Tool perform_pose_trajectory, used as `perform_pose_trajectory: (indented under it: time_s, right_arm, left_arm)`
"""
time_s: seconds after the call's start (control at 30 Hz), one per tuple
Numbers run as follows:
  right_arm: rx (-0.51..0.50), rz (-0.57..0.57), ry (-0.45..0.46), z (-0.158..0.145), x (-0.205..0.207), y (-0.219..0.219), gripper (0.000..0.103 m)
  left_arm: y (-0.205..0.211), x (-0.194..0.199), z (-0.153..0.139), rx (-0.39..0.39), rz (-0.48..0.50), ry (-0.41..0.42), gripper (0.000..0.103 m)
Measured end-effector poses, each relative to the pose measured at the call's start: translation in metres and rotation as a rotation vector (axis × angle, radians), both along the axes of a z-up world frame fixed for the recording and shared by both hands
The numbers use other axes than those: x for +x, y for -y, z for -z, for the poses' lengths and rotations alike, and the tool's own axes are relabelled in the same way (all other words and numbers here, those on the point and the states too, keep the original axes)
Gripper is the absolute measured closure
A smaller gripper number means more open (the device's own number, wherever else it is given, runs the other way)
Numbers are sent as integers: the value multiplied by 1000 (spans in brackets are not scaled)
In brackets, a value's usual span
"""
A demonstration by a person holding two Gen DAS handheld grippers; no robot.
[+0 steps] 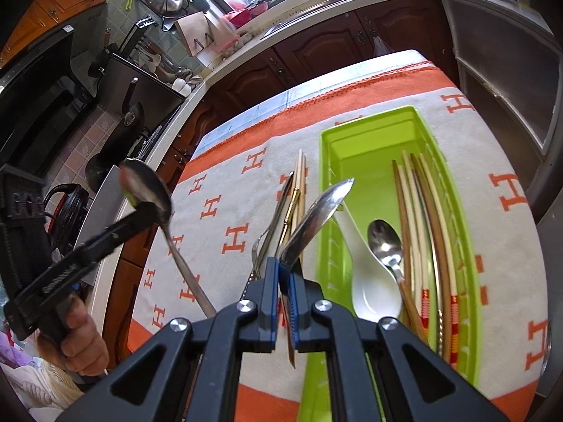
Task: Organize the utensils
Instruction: 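Carry the knife and metal spoon into the green tray and open both tools, then move both tools back over the remaining utensils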
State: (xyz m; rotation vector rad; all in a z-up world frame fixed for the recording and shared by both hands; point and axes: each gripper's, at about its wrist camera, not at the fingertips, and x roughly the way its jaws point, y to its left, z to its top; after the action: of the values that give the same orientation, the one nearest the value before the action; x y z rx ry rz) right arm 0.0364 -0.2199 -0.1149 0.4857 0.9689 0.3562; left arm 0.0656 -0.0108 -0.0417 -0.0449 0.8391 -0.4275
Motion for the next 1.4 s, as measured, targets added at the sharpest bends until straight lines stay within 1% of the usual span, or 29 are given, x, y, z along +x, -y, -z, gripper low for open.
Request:
perform_pose_trajectory:
  time_s: [0.3, 0.47, 0.53, 0.6, 0.7, 0.77, 0.93, 1.0, 1.17, 1.3, 1.4]
  right_arm:
    - [5, 49, 22, -7, -21, 22, 98]
    - [15, 83, 24, -8, -28, 36, 98]
    - [13, 95, 26, -8, -31, 40, 98]
    - [9, 104, 26, -7, -33, 45, 98]
    - [-5, 113, 22, -4, -34, 50, 98]
    - [-19, 115, 15, 0, -34, 53, 98]
    - [-69, 102, -2, 9, -30, 56, 98]
    - [-92, 90, -8, 13, -28, 56, 98]
    - [-161, 37, -26, 22, -17, 50, 98]
    - [-254, -14, -53, 30, 3, 45, 98]
    - [-313, -54, -66, 34, 22, 41, 97]
  left_arm:
    - [20, -31, -33, -49, 76, 28, 103]
    - [40, -40, -53, -91, 147, 33, 103]
    - [48, -41, -59, -112, 171, 25, 103]
    - [58, -38, -59, -135, 192, -1, 102]
    - [76, -30, -49, -148, 218, -49, 102]
    - [91, -21, -35, -140, 229, -96, 102]
    - [122, 3, 15, -69, 211, -198, 103]
    - [128, 12, 30, -61, 192, -230, 103]
    - [130, 32, 54, -28, 151, -258, 103]
    - [123, 41, 61, 5, 119, -253, 103]
    - [115, 48, 62, 25, 97, -243, 97]
